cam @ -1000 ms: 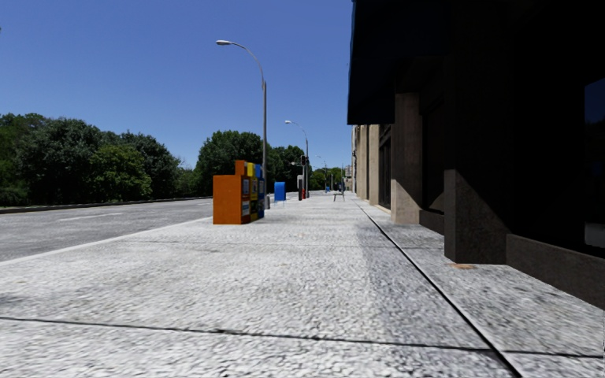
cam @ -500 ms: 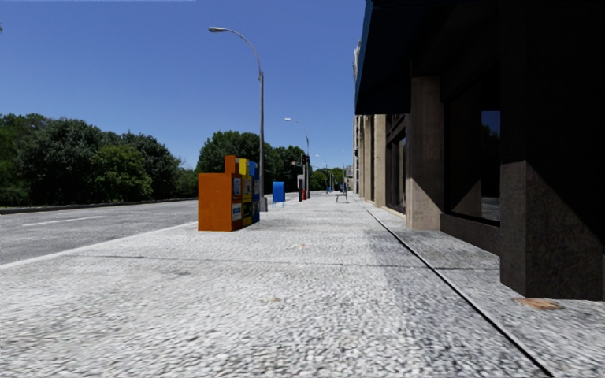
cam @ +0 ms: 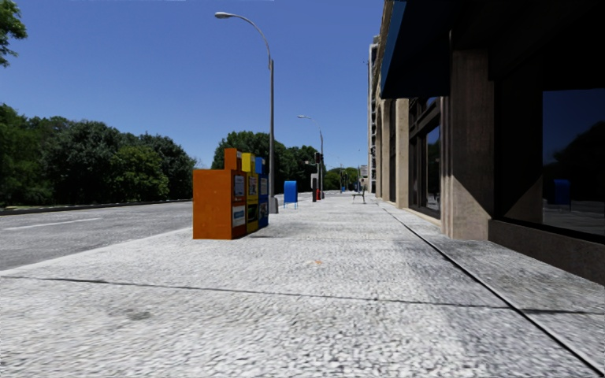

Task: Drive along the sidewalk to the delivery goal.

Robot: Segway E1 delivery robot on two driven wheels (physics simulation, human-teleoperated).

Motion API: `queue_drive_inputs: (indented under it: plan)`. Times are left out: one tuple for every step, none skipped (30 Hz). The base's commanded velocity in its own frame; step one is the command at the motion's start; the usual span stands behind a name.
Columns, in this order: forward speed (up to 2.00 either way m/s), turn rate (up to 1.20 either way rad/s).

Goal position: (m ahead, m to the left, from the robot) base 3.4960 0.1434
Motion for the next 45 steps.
queue_drive_inputs:
  plan:
    - [2.0, 0.0]
    - [2.0, 0.0]
    - [2.0, 0.0]
    - [2.0, 0.0]
    - [2.0, 0.0]
    - [2.0, 0.0]
    - [2.0, 0.0]
    - [2.0, 0.0]
    - [2.0, 0.0]
    - [2.0, 0.0]
    - [2.0, 0.0]
    - [2.0, 0.0]
    - [2.0, 0.0]
    - [2.0, 0.0]
    - [2.0, 0.0]
    - [2.0, -0.01]
    - [2.0, -0.01]
    - [2.0, 0.0]
    - [2.0, 0.0]
    - [2.0, 0.0]
    - [2.0, 0.0]
    - [2.0, 0.0]
    - [2.0, 0.0]
    - [2.0, 0.0]
    - [2.0, 0.0]
    - [2.0, 0.0]
    - [2.0, 0.0]
    - [2.0, 0.0]
    - [2.0, 0.0]
    - [2.0, 0.0]
    - [2.0, 0.0]
    - [2.0, 0.0]
    - [2.0, 0.0]
    - [2.0, 0.0]
    - [2.0, 0.0]
    - [2.0, 0.0]
    - [2.0, 0.0]
    - [2.0, 0.0]
    - [2.0, 0.0]
    - [2.0, 0.0]
    - [2.0, 0.0]
    - [2.0, 0.0]
    - [2.0, 0.0]
    - [2.0, 0.0]
    - [2.0, 0.0]
